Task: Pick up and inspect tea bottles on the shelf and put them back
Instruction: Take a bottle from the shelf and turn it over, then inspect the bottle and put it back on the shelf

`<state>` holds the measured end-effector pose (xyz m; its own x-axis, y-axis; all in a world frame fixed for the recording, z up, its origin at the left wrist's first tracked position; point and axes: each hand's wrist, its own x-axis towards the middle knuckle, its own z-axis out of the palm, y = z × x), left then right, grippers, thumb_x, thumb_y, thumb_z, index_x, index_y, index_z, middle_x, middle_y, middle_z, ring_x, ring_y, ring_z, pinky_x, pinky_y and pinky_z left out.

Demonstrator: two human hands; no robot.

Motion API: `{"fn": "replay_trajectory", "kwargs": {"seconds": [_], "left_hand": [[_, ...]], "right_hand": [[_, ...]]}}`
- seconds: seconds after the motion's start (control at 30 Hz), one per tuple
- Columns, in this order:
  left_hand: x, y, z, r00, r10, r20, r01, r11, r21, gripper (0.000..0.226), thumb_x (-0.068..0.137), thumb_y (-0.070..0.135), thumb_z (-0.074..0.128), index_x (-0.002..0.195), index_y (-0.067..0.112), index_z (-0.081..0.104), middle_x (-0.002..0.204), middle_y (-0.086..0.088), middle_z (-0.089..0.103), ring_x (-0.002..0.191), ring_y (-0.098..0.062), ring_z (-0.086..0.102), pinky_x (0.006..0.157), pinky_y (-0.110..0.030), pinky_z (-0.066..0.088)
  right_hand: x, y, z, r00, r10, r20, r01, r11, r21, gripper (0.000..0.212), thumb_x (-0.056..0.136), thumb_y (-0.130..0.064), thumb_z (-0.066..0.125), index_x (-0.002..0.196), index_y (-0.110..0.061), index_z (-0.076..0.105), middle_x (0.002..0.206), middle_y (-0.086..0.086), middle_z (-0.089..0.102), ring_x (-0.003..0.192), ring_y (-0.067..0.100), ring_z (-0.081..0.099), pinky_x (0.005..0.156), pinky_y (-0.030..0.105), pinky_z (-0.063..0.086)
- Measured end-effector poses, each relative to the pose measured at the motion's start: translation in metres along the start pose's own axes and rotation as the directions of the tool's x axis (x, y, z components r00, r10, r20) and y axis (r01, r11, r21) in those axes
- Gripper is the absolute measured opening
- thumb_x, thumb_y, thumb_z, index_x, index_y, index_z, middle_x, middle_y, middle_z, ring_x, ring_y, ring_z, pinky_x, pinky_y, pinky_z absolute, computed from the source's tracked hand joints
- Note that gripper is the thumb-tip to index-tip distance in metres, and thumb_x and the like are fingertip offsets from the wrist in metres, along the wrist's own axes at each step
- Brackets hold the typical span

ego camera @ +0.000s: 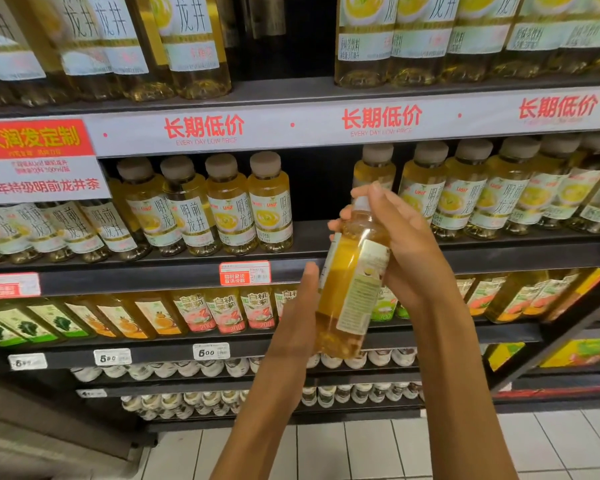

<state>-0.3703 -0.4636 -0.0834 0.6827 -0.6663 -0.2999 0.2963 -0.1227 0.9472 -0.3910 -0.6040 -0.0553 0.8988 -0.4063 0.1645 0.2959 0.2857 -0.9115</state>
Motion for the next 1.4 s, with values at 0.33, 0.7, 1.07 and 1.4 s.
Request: {"fn": "replay_trajectory", "kwargs": {"seconds": [0.33,0.7,1.07,1.4], "left_hand": [[0.002,-0.015,-0.008,0.944,-0.018,0.329,0.169,0.884,-0.437,0.074,0.085,0.064,0.04,0.111,-0.001,0.06,0.075,-0.019,0.066,0.058,-0.026,0.065,0.051,-0.031,0.054],[0.0,-0.007,0.003,0.995,0.095,-0.043,-0.096,0.995,-0.014,0.076,0.066,0.064,0.04,0.117,0.012,0.063,0.116,-0.015,0.067,0.107,-0.029,0.064,0.098,-0.045,0.049],[0.003,-0.023,-0.012,0.931,0.089,0.354,0.073,0.905,-0.42,0.067,0.089,0.064,0.04,0.105,0.007,0.072,0.086,-0.016,0.069,0.07,-0.024,0.068,0.061,-0.033,0.056],[0.009,-0.014,-0.012,0.953,0.273,0.13,-0.292,0.944,0.154,0.046,0.064,0.059,0.06,0.098,0.029,0.066,0.093,0.012,0.075,0.088,-0.005,0.07,0.071,-0.02,0.056]], "right_hand": [[-0.003,0.01,-0.005,0.982,0.147,0.118,-0.172,0.954,0.244,0.049,0.087,-0.046,0.043,0.12,-0.011,0.057,0.097,0.012,0.072,0.098,0.027,0.069,0.085,0.039,0.057],[-0.005,0.005,-0.004,0.993,0.031,-0.11,-0.034,0.999,-0.028,0.031,0.096,-0.04,0.044,0.109,-0.018,0.061,0.097,0.005,0.073,0.093,0.021,0.068,0.077,0.034,0.057],[-0.001,0.005,0.002,0.997,0.048,0.055,-0.059,0.97,0.234,0.037,0.086,-0.039,0.05,0.112,-0.015,0.06,0.09,0.005,0.072,0.092,0.022,0.07,0.079,0.035,0.058],[-0.01,-0.003,0.005,0.985,-0.167,0.045,0.167,0.986,0.013,0.03,0.091,-0.03,0.053,0.117,-0.015,0.057,0.093,0.001,0.071,0.094,0.018,0.068,0.083,0.032,0.057]]}}
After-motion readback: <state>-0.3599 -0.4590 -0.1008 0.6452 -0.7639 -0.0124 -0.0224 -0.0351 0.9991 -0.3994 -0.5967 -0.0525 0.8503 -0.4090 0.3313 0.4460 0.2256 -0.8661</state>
